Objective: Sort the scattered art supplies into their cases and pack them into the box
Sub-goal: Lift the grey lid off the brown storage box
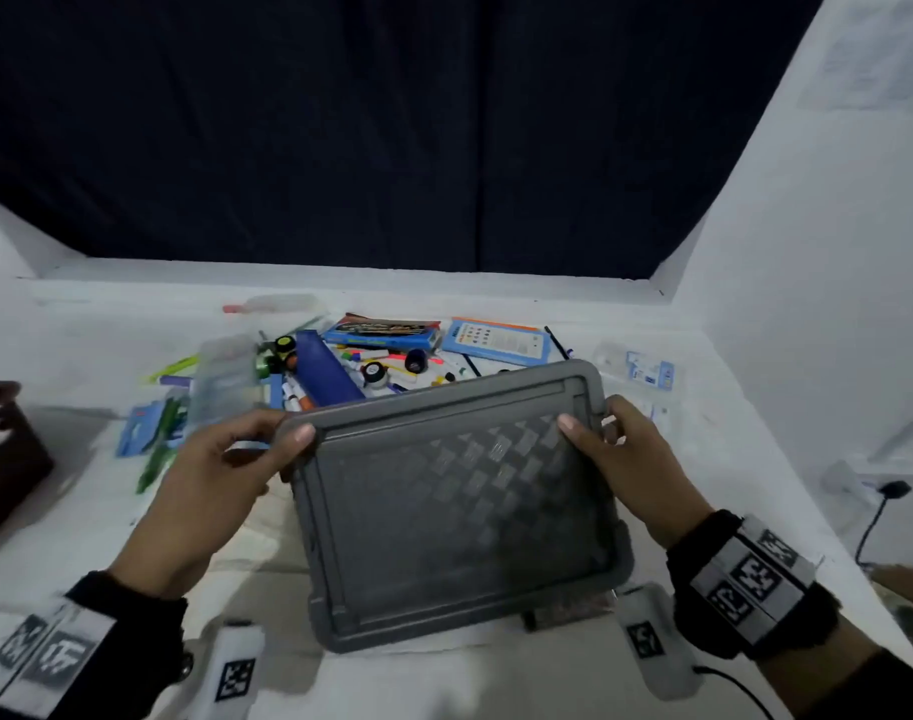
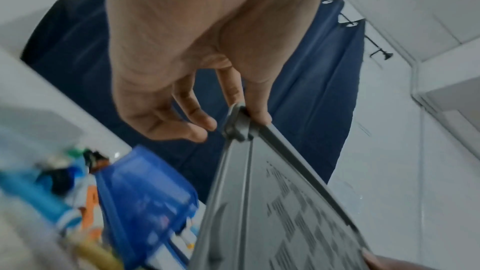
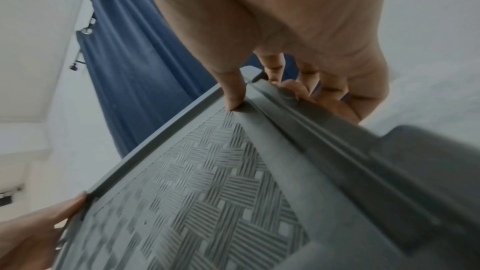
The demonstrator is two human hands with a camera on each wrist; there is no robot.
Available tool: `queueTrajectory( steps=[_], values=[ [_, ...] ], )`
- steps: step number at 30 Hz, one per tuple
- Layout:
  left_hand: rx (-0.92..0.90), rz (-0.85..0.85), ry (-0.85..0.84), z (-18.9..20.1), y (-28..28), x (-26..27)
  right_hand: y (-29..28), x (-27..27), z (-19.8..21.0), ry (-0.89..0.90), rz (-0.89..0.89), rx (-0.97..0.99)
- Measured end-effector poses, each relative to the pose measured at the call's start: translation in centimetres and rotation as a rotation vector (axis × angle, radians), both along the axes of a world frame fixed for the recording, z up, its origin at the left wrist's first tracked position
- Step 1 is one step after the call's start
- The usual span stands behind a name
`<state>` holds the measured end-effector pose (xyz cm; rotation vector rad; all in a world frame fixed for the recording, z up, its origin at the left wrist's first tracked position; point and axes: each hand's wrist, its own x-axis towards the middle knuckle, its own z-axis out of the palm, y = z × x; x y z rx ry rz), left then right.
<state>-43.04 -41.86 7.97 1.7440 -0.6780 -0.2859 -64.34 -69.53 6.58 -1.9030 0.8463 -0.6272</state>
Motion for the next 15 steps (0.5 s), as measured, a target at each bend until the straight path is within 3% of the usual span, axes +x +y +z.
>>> queueTrajectory(
  steps=[3, 9, 15],
  values=[
    [-0.046, 0.094, -0.123, 1.7, 2.0, 0.7, 1.6, 2.0, 1.3, -0.088, 0.057, -0.068],
    [-0.307, 0.163, -0.060, 4.0, 6.0, 1.3, 5.4, 5.0, 3.7, -0.306, 0.145, -0.071],
    [-0.569, 0.306, 0.121, 4.9, 10.6, 4.1, 9.1, 9.0, 5.8, -0.446, 0.219, 0.398]
  ],
)
